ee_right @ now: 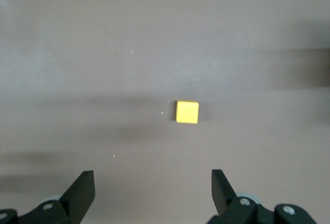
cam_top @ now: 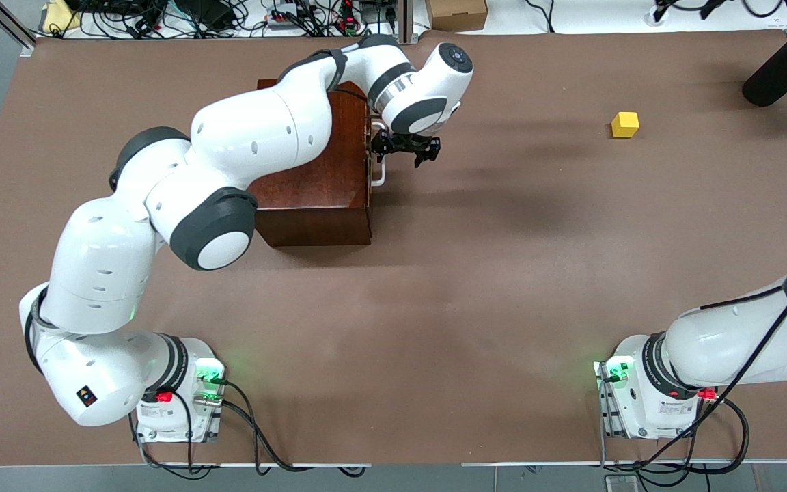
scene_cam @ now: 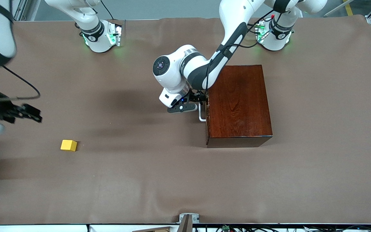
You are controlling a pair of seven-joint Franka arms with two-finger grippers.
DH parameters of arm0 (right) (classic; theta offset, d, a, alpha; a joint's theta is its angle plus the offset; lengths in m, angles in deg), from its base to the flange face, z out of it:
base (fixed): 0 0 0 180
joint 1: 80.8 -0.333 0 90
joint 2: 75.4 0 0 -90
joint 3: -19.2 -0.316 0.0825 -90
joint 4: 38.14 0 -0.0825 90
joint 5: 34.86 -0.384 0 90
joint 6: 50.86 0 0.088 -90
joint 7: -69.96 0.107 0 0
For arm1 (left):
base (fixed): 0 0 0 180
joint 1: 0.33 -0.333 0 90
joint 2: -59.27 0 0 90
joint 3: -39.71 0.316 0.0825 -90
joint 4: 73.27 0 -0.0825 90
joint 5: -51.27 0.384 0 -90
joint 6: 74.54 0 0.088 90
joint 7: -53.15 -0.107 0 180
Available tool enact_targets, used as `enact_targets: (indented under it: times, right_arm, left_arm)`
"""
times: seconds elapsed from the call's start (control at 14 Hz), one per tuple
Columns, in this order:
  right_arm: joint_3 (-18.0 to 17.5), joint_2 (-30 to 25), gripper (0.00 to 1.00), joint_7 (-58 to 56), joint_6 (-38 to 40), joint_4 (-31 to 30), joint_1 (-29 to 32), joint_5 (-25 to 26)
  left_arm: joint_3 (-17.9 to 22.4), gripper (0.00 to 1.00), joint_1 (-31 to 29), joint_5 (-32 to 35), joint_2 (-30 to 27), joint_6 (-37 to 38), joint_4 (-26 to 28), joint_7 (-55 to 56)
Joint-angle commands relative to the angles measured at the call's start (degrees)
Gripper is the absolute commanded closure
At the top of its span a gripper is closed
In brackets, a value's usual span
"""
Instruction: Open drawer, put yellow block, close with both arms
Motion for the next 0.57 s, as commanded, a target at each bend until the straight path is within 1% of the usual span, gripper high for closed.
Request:
enact_targets:
  times: [0.0,0.29,0.36,0.5]
  right_arm:
    - [0.1,3.3,0.00,-0.2,0.0,1.8,0.4,1.0]
    - [0.1,7.0,0.00,0.1,-0.2,1.8,0.0,1.2]
    - [0.0,8.3,0.00,0.3,-0.2,1.9,0.1,0.6]
    - [0.1,10.0,0.00,0.3,-0.3,1.8,0.7,0.5]
  left_arm:
    - [0.2,0.00,0.7,1.0,1.0,-1.7,-1.7,1.3]
    - [0.0,0.00,2.1,1.0,0.7,-8.6,-1.9,4.7]
    - [-0.2,0.00,2.3,1.0,1.1,-10.5,-1.8,6.2]
    - [-0.4,0.00,3.0,0.9,1.7,-12.7,-1.8,7.9]
